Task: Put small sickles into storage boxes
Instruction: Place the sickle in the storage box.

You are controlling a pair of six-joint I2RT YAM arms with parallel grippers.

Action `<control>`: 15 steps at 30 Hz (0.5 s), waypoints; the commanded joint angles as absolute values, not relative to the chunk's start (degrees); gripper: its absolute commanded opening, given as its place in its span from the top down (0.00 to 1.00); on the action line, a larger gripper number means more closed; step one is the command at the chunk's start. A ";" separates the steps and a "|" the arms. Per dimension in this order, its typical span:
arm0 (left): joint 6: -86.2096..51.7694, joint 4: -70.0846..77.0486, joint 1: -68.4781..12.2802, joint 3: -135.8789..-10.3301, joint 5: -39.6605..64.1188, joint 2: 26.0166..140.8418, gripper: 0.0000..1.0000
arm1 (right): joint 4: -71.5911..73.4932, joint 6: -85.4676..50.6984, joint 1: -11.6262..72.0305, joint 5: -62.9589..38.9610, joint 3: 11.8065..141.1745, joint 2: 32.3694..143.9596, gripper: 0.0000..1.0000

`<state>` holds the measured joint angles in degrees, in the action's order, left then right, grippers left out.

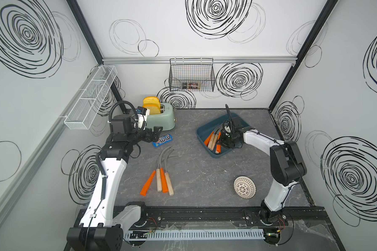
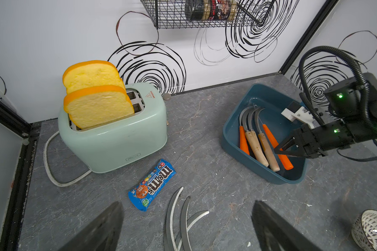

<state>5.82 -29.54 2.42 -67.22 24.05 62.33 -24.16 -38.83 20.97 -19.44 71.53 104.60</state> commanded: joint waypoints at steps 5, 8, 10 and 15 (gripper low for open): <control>6.46 -27.11 1.50 -69.05 23.38 61.59 0.04 | -24.22 -39.56 22.06 -19.12 73.51 106.76 0.94; 6.46 -27.16 1.43 -69.00 23.40 61.62 0.04 | -24.26 -39.58 22.19 -18.99 73.65 107.13 0.92; 6.43 -27.08 1.32 -68.99 23.38 61.62 0.04 | -24.15 -39.60 22.32 -18.97 73.65 107.30 0.90; 6.53 -27.13 1.19 -69.08 23.29 61.67 0.04 | -24.67 -39.40 22.71 -18.72 74.45 107.88 0.82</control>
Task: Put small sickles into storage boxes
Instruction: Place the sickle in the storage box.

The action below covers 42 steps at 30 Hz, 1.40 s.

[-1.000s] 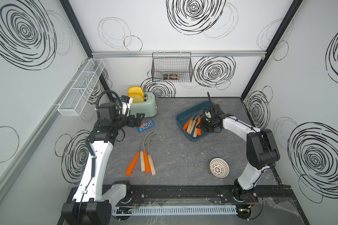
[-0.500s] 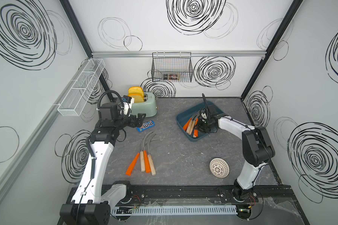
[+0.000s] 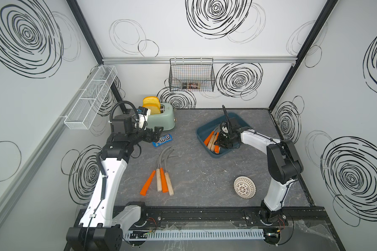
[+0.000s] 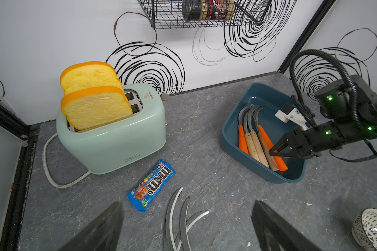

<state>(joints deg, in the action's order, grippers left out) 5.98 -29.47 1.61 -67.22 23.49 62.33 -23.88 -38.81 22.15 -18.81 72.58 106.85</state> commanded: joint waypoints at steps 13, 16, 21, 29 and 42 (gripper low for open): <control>6.72 -27.68 0.79 -69.26 22.76 61.60 0.04 | -25.90 -38.47 23.46 -18.57 75.89 109.60 0.74; 6.76 -27.73 0.79 -69.42 22.76 61.55 0.04 | -26.25 -38.21 23.60 -18.66 76.39 109.96 0.71; 6.79 -27.86 0.83 -69.30 22.68 61.53 0.04 | -27.11 -37.71 24.06 -18.47 77.51 110.83 0.67; 6.94 -28.07 0.79 -69.26 22.59 61.57 0.04 | -27.78 -37.26 24.60 -18.24 78.57 112.06 0.64; 7.00 -27.98 0.79 -69.76 22.45 62.09 0.04 | -29.04 -36.25 24.88 -15.77 79.41 110.70 0.58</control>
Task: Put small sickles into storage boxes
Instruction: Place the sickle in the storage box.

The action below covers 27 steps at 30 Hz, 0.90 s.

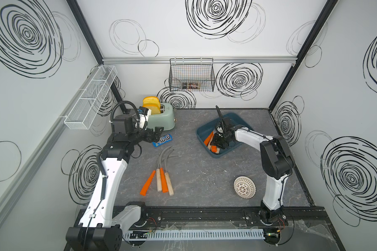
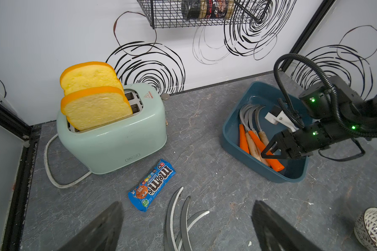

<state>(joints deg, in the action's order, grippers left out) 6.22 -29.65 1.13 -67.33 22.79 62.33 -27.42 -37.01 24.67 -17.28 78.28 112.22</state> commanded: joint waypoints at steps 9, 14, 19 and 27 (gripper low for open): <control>7.40 -28.66 0.79 -71.52 21.54 62.80 0.04 | -30.93 -33.86 24.87 -13.26 80.24 106.52 0.57; 7.39 -28.89 1.57 -71.23 20.12 62.03 0.04 | -32.41 -31.52 25.04 -12.33 80.74 103.60 0.57; 6.57 -30.32 3.67 -70.17 18.47 61.71 0.04 | -33.58 -28.11 26.41 -10.09 80.33 98.95 0.57; 4.02 -30.55 11.78 -64.37 19.99 59.96 0.04 | -34.76 -24.79 39.70 -3.86 77.53 95.50 0.57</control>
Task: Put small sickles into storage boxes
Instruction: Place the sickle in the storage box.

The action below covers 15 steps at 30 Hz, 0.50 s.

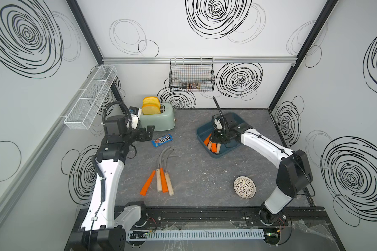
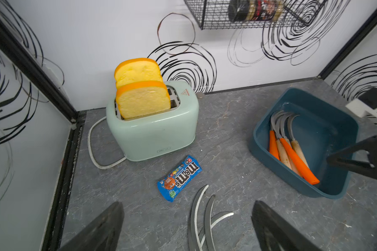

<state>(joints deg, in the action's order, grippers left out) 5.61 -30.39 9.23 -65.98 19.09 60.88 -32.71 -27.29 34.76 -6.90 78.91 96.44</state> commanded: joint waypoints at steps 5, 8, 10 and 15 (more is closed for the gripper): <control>4.23 -30.98 16.95 -61.67 22.03 58.76 0.04 | -31.05 -25.76 49.02 -2.53 72.81 94.93 0.58; 5.36 -30.51 18.63 -59.40 21.45 56.91 0.04 | -28.36 -27.05 53.95 -2.65 70.33 94.65 0.59; 5.84 -30.54 19.61 -58.28 21.00 55.98 0.04 | -27.17 -27.73 57.33 -1.55 69.52 95.03 0.58; 6.99 -29.63 23.24 -55.17 21.53 53.57 0.04 | -24.78 -29.81 63.88 -1.71 69.64 97.56 0.58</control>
<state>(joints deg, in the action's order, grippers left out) 5.61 -31.51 21.45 -57.10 20.51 55.00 -28.21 -28.16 61.12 -2.96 69.84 96.25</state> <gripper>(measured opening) 0.962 0.419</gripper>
